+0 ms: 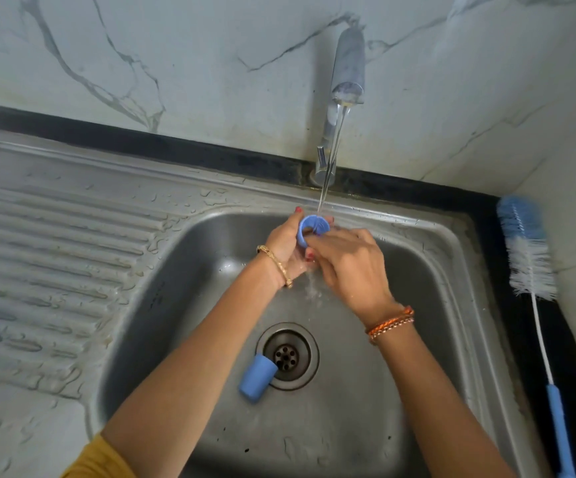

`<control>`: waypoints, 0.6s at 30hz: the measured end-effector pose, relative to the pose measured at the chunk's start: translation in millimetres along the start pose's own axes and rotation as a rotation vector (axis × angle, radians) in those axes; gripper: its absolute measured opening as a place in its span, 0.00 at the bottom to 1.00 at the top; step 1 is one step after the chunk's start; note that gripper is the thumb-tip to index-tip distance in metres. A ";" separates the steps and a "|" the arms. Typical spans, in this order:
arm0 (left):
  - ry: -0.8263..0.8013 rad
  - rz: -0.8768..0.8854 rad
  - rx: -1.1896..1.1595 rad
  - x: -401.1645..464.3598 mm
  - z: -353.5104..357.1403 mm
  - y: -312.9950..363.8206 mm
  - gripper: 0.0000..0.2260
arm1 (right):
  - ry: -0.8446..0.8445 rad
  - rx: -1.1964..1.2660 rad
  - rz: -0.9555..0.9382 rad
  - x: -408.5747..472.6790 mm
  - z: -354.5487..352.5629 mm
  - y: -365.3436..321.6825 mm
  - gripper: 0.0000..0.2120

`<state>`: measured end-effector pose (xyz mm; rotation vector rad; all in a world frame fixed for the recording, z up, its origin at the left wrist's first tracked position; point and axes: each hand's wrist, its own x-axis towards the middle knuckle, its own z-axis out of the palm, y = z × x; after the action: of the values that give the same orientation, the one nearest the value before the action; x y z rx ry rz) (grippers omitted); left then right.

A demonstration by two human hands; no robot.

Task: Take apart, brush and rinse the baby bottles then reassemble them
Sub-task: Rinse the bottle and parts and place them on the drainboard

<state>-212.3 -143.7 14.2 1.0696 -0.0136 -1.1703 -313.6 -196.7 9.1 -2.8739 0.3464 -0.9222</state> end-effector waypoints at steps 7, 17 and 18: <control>0.026 -0.051 0.137 -2.9 5.5 3.7 0.18 | 0.130 -0.114 -0.034 -3.8 -0.4 7.9 0.11; 0.151 -0.064 0.356 -2.0 -8.2 15.5 0.18 | 0.010 -0.139 0.049 -6.3 3.1 11.8 0.19; 0.142 -0.080 0.398 -3.4 -8.6 16.7 0.18 | 0.014 -0.165 0.060 -6.3 2.3 18.3 0.20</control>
<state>-197.1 -135.7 22.7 1.5141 -0.0967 -1.1880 -320.6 -212.8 0.6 -2.9864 0.5310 -0.9458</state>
